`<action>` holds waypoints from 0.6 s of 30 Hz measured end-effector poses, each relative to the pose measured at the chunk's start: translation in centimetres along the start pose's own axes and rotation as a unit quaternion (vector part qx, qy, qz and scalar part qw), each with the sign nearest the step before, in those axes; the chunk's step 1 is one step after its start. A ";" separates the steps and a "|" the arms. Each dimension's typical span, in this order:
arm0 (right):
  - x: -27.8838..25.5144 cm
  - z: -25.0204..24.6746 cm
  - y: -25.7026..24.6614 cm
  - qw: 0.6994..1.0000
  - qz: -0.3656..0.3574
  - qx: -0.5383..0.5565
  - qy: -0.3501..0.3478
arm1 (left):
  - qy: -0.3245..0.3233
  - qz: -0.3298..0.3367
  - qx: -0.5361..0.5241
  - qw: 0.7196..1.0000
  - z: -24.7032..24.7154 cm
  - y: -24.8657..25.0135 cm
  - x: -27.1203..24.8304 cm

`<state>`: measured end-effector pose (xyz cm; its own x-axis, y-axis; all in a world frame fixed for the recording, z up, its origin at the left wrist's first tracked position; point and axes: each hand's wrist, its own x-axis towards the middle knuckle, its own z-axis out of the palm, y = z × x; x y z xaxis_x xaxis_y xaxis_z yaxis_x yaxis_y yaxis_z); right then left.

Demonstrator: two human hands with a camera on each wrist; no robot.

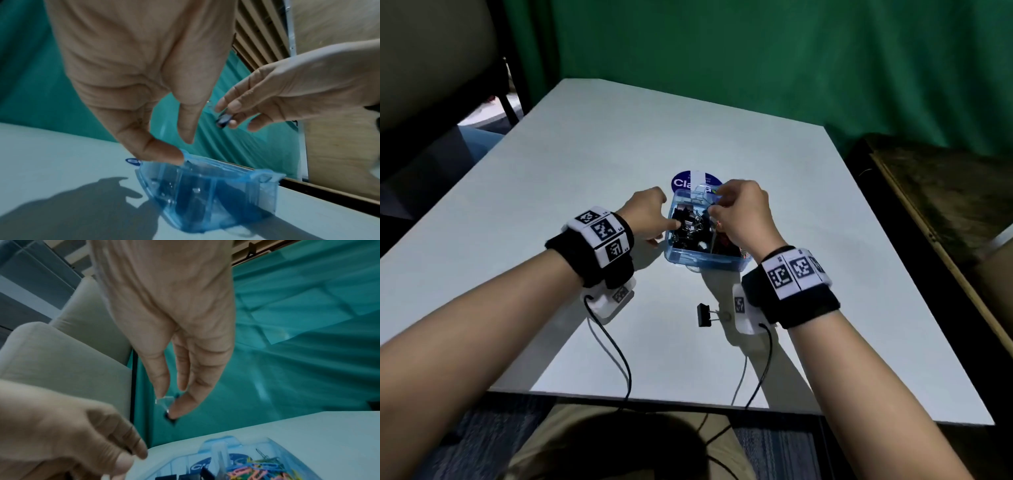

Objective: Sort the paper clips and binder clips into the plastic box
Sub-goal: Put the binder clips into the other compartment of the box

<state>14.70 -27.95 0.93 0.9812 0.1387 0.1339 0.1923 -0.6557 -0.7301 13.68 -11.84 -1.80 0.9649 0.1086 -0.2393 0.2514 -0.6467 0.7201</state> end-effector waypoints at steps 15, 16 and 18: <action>-9.0 2.1 2.6 0.877 -0.095 -0.360 -0.303 | -0.044 0.009 -0.030 0.999 0.8 -1.4 -0.3; -8.9 1.9 2.5 0.873 -0.107 -0.359 -0.311 | -0.044 0.010 -0.035 0.998 0.8 -1.5 -0.3; -8.7 1.3 2.0 0.872 -0.120 -0.345 -0.326 | -0.042 0.009 -0.039 0.998 0.9 -1.5 -0.4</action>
<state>6.54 -29.51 -2.53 0.7390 0.5780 -0.3461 0.5738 -0.8092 -0.1261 12.89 -11.56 -3.37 0.9601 0.0312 -0.2781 0.2429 -0.5864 0.7728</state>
